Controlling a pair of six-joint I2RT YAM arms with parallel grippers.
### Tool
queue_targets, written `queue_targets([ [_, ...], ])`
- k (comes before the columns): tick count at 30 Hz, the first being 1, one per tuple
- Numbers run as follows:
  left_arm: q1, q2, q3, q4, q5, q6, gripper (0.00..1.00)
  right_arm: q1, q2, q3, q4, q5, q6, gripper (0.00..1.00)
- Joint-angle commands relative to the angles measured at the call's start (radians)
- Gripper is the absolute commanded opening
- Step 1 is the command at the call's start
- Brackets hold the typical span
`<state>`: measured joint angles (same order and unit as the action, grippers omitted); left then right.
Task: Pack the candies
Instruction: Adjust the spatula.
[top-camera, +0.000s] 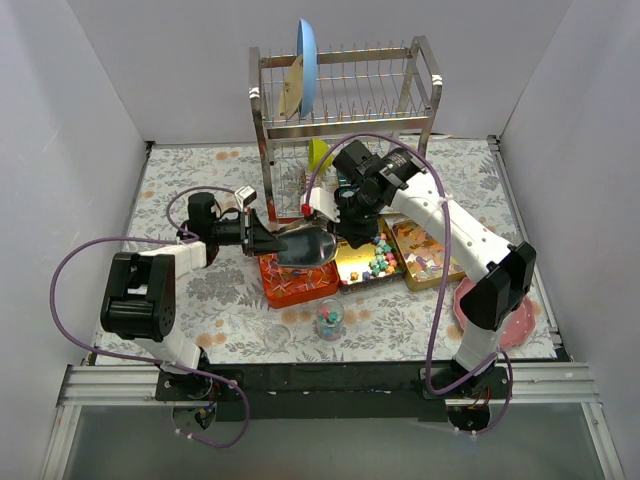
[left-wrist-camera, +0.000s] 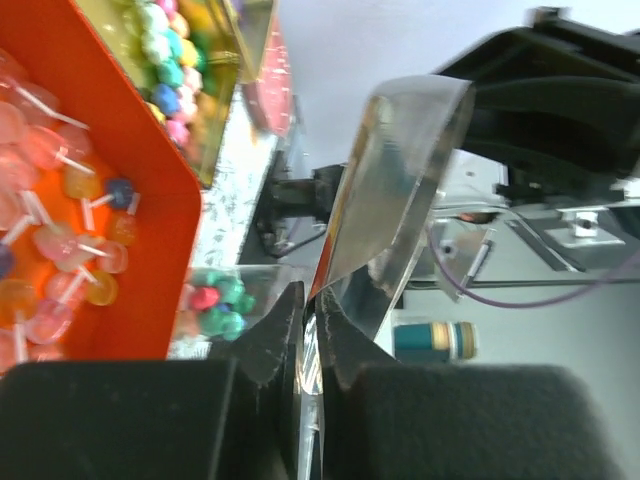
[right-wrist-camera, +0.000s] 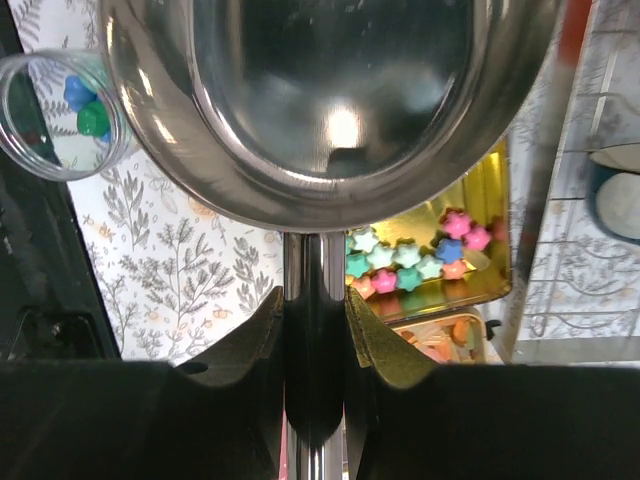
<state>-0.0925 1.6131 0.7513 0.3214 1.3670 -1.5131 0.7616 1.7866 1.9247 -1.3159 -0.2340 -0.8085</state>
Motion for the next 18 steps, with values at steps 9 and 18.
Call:
queue_targets([
  [9, 0.074, -0.05, -0.124, 0.38, 0.061, -0.322, 0.0, -0.18, -0.242, -0.328, 0.363, -0.376, 0.13, 0.82],
  [18, 0.085, -0.056, -0.113, 0.297, 0.083, -0.285, 0.0, -0.199, -0.397, -0.615, 0.682, -0.482, 0.183, 0.81],
])
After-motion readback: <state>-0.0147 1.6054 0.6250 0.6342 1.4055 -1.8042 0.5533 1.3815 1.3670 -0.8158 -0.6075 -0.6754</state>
